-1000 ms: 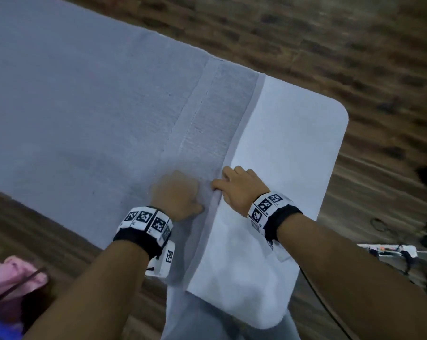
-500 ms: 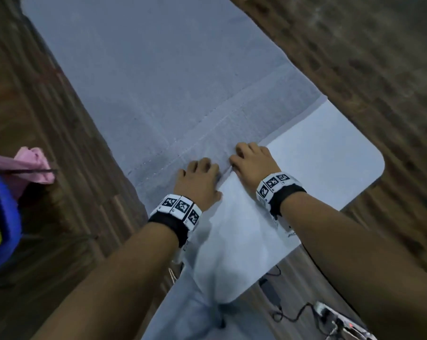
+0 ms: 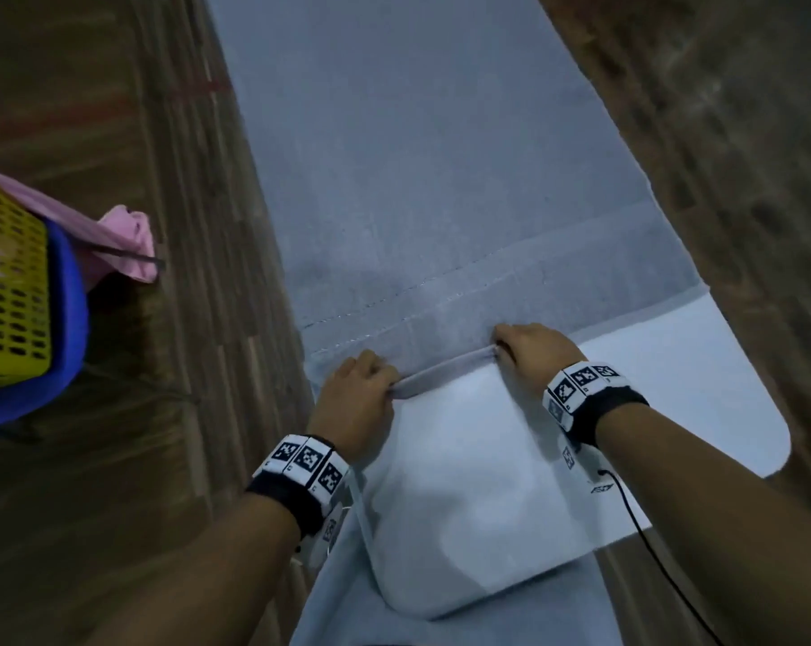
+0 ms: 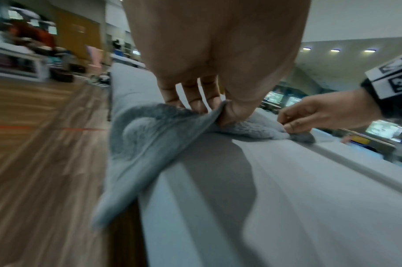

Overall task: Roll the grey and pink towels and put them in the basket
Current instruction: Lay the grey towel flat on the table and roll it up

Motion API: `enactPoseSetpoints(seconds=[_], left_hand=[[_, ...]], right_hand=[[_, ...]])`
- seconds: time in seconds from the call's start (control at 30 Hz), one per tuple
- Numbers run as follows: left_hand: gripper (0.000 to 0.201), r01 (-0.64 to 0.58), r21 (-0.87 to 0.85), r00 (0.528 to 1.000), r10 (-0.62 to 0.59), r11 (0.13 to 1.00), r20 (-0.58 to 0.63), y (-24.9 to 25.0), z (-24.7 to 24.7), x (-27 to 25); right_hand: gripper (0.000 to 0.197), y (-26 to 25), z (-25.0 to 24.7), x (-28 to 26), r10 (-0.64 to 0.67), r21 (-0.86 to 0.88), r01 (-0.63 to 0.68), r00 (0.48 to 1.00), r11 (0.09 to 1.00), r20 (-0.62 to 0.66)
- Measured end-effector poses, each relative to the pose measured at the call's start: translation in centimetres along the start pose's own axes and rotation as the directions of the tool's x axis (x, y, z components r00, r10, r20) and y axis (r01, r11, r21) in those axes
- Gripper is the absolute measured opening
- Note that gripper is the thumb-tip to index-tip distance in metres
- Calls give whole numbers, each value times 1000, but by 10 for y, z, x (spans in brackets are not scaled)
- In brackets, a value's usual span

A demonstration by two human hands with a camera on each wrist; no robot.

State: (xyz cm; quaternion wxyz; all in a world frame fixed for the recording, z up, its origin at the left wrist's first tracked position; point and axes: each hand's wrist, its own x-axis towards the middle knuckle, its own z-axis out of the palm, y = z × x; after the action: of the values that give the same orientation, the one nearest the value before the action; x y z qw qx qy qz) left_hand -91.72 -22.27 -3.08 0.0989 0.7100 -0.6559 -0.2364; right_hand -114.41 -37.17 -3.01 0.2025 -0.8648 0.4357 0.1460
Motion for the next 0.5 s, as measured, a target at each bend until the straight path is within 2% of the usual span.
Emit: enactPoseSetpoints(seconds=[0.1, 0.2, 0.27, 0.4, 0.5], left_hand=[[19, 113, -40, 992, -115, 993, -42, -12, -2, -13], [20, 244, -111, 958, -257, 963, -130, -18, -1, -25], [21, 333, -230, 902, -380, 914, -204, -18, 0, -33], [19, 497, -466, 731, -642, 732, -231, -16, 2, -47], [14, 513, -558, 669, -711, 652, -216, -17, 6, -56]], right_hand=[[13, 4, -1, 9, -27, 37, 27, 1000, 999, 11], [13, 9, -3, 21, -61, 77, 56, 996, 995, 59], [13, 13, -5, 30, -83, 72, 75, 990, 995, 117], [11, 22, -2, 38, -124, 81, 113, 981, 990, 146], [12, 27, 5, 34, -117, 144, 99, 985, 985, 123]])
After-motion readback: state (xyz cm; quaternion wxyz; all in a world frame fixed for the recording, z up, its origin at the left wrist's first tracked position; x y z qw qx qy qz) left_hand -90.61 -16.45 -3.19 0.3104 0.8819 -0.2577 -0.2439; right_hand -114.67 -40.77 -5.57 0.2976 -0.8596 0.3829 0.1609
